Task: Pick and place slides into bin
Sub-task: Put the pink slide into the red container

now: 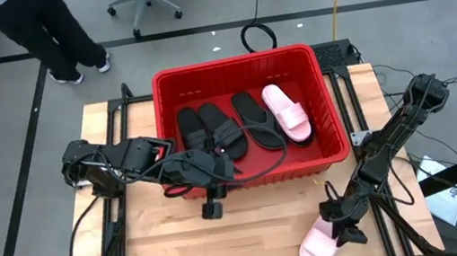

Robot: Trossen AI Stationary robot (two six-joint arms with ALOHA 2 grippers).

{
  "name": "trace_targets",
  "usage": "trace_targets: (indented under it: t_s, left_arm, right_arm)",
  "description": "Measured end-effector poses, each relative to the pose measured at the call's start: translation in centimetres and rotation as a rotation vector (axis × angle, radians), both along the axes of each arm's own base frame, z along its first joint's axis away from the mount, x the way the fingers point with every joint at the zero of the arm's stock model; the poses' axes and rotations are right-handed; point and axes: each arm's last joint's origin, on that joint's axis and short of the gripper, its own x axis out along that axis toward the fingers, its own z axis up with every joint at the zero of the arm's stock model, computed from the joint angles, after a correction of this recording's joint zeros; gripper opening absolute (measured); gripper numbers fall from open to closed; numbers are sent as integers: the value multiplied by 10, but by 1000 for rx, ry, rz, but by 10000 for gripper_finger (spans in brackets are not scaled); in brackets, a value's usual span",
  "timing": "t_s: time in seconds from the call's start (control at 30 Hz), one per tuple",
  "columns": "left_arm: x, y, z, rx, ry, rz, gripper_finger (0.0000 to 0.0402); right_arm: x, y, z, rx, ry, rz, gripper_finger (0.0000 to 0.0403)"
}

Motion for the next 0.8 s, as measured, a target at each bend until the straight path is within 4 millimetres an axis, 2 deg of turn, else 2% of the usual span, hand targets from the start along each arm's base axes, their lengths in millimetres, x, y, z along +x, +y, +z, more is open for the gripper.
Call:
trace_targets:
  t_s: [0.47, 0.63, 0.8]
  left_arm:
    - [0, -1, 0, -13, 5, -20, 129]
    - [0, -1, 0, 5, 3, -34, 129]
    - [-1, -1, -1, 10, 9, -36, 129]
  right_arm:
    - [2, -2, -3, -30, 21, -107, 144]
    - [5, 2, -14, -25, 78, -136, 145]
    - [11, 9, -15, 28, 31, -130, 144]
